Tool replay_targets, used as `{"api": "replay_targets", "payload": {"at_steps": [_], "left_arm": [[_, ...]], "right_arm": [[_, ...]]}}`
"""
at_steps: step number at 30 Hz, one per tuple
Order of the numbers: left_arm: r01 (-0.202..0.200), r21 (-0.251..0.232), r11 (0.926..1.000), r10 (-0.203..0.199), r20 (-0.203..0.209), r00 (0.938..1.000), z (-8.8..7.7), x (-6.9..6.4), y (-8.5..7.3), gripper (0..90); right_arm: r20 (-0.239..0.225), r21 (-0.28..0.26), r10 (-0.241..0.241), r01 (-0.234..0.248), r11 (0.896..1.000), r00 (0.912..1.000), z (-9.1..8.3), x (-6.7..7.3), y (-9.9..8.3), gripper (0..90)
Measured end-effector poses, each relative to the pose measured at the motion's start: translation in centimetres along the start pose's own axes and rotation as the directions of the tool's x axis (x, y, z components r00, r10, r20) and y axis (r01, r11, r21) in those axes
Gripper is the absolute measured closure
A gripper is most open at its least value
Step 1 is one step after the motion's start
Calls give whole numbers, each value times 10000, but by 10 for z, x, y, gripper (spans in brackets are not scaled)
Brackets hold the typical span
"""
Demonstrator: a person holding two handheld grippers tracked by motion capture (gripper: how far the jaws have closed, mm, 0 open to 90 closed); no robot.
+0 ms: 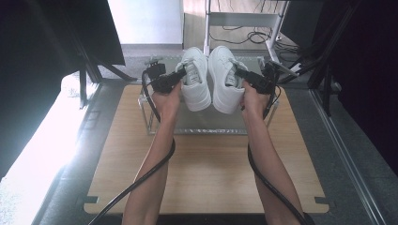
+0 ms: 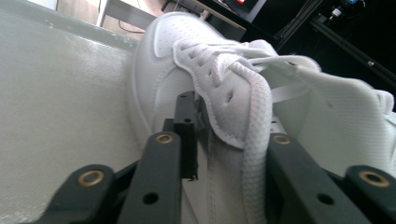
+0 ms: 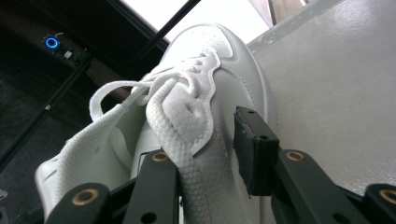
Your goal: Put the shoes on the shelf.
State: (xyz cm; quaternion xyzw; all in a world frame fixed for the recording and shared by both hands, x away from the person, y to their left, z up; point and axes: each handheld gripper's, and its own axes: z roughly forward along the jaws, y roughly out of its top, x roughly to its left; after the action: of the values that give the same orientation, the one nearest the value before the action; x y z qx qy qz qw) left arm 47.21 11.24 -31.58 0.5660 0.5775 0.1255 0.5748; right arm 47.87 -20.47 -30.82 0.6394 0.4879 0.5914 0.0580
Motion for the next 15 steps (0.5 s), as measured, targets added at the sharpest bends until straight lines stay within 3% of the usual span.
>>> {"api": "replay_targets", "payload": {"at_steps": [11,13,15], "left_arm": [[-339,277,9990,340,-35,9994,6,-4,2,650],[-469,392,9981,472,-53,9989,7,-5,3,642],[-850,498,9951,863,-236,9960,7,-7,5,665]], "right_arm": [[-410,229,-62,71,9997,9991,3,-1,0,589],[-436,231,-73,83,9997,9990,4,-1,0,579],[-441,242,-167,177,9996,9989,5,0,1,570]]}}
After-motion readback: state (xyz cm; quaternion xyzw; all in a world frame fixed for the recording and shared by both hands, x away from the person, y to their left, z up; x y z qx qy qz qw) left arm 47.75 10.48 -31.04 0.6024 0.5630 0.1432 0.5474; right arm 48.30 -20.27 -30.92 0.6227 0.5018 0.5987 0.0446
